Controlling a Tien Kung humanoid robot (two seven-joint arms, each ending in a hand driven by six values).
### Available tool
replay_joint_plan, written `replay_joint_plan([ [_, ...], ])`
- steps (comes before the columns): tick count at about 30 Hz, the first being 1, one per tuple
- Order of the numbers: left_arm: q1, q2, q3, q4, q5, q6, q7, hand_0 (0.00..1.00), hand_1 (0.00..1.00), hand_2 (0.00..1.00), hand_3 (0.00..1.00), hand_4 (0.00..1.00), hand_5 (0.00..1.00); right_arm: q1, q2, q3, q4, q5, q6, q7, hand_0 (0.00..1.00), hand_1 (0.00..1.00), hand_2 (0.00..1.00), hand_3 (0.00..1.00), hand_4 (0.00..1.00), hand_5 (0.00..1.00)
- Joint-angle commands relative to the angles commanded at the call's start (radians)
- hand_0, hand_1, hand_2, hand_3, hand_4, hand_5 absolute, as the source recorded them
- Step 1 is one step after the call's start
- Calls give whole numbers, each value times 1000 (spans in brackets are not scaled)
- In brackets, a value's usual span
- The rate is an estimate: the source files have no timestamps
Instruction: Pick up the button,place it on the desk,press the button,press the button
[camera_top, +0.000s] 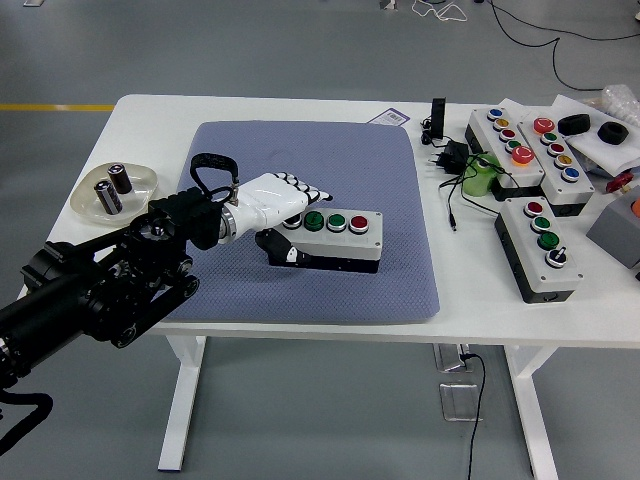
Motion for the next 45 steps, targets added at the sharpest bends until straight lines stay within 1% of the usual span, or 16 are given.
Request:
replay_joint_plan([
  [3, 28, 17, -85, -83, 4, -54, 19, 970, 978, 998, 998, 875, 5, 0, 0, 3, 0, -2, 0, 1, 658, 575, 610, 649, 283, 282],
  [4, 34, 20, -112, -111, 6, -64, 25, 969, 973, 998, 998, 871, 37, 0, 0, 4, 0, -3, 0, 1, 657, 575, 610, 649, 283, 281],
  [9, 75, 35, -214, -280, 27, -25, 113, 969, 973, 998, 998, 871, 37, 0, 0, 6, 0, -4, 0, 1, 657, 575, 610, 649, 283, 281],
  [10, 79, 37, -222, -312, 29, -14, 135, 580, 531, 571, 967, 590, 2, 0, 0, 9, 0, -7, 0, 0, 658, 575, 610, 649, 283, 281],
  [12, 84, 40, -231, -352, 38, -12, 158, 580, 531, 571, 967, 590, 2, 0, 0, 10, 0, -9, 0, -1, 658, 575, 610, 649, 283, 281],
  [15, 90, 40, -244, -418, 91, -34, 215, 580, 531, 571, 967, 590, 2, 0, 1, 8, 0, -6, -1, -1, 658, 575, 610, 649, 283, 281],
  [16, 92, 40, -246, -438, 87, -49, 234, 338, 276, 301, 948, 644, 2, 0, 1, 9, 0, -8, -1, -1, 656, 575, 610, 649, 282, 282],
  [19, 92, 40, -241, -475, 46, -108, 264, 338, 276, 301, 948, 644, 2, 1, 1, 10, 0, -7, -1, -1, 656, 575, 610, 649, 282, 282],
  [21, 91, 37, -229, -484, -5, -158, 288, 338, 276, 301, 948, 644, 2, 2, 1, 9, 0, -6, -1, -1, 656, 575, 610, 649, 282, 282],
  [22, 89, 34, -219, -481, -25, -176, 299, 113, 89, 123, 920, 594, 2, 2, 1, 9, 0, -6, -1, -1, 657, 575, 610, 649, 282, 281],
  [27, 83, 15, -185, -460, -56, -226, 346, 113, 89, 123, 920, 594, 2, 2, 1, 8, 0, -5, -1, -1, 657, 575, 610, 649, 282, 281],
  [28, 81, 11, -176, -454, -61, -247, 360, 51, 26, 84, 910, 566, 2, 2, 1, 8, 0, -7, -1, -2, 656, 575, 610, 649, 283, 283],
  [30, 76, 3, -160, -439, -70, -279, 377, 51, 26, 84, 910, 566, 2, 3, 1, 9, 0, -8, -1, -2, 656, 575, 610, 649, 283, 283],
  [33, 70, -11, -141, -406, -102, -289, 393, 51, 26, 84, 910, 566, 2, 2, 1, 7, 0, -6, -1, -1, 656, 575, 610, 649, 283, 283],
  [35, 67, -16, -131, -392, -112, -294, 396, 20, 2, 61, 873, 549, 2, 2, 0, 7, 0, -6, -1, -1, 657, 575, 610, 649, 282, 282],
  [45, 51, -46, -64, -360, -137, -288, 394, 18, 2, 57, 858, 540, 2, 1, -1, 5, 0, -6, 0, -1, 656, 575, 609, 649, 282, 282],
])
